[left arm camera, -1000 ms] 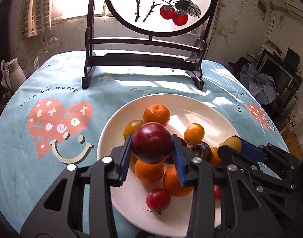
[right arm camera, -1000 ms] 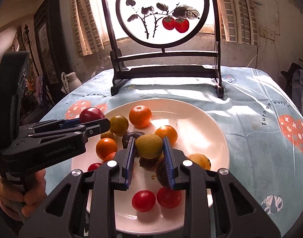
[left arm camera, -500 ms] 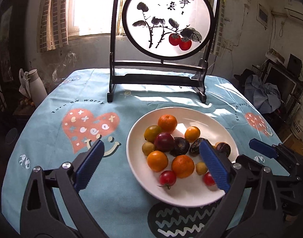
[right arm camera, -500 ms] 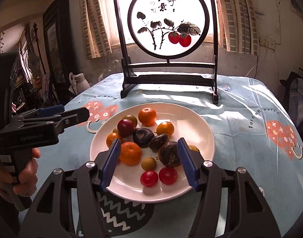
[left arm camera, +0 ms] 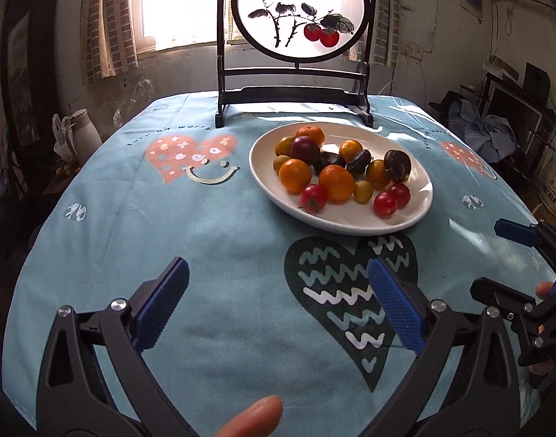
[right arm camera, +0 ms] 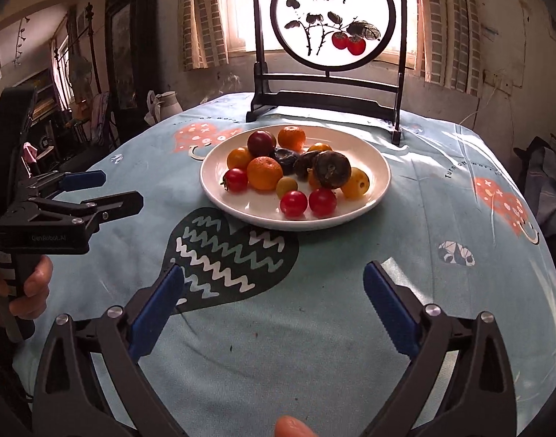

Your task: Organize fruits

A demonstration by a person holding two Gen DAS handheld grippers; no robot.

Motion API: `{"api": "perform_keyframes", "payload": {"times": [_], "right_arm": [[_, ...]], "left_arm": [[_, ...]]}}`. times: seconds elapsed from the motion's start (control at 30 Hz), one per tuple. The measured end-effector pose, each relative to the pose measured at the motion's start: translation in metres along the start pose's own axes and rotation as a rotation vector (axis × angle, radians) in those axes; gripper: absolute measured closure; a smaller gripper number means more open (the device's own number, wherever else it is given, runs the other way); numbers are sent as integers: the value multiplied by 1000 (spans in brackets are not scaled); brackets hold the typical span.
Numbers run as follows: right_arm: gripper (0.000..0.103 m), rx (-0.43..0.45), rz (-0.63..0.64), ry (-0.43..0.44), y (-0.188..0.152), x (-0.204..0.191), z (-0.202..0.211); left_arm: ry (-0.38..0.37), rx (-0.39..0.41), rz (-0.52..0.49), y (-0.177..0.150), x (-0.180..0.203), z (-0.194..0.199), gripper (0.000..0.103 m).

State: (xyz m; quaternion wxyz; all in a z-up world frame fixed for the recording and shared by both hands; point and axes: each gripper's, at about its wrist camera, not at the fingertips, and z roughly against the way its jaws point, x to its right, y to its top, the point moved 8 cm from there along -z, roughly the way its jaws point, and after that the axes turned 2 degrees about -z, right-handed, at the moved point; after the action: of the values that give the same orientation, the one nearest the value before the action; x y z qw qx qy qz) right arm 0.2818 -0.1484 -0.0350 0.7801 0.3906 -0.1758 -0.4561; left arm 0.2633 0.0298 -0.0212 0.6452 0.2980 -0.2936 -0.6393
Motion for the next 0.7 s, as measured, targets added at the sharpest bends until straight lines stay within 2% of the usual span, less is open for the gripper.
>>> {"api": "perform_keyframes", "payload": {"times": [0.2,0.33,0.7], "right_arm": [[3,-25,11,-25,-10,2,1],[3,-67,2,-52,-18,7,-8],[3,-62,-1,-72,-18,12,-7]], "left_arm": [[44,7,-51,-14,1,5,2],[32,0,-49,-16,2,6,2],[42,10,-60,-16,2,8,2]]}}
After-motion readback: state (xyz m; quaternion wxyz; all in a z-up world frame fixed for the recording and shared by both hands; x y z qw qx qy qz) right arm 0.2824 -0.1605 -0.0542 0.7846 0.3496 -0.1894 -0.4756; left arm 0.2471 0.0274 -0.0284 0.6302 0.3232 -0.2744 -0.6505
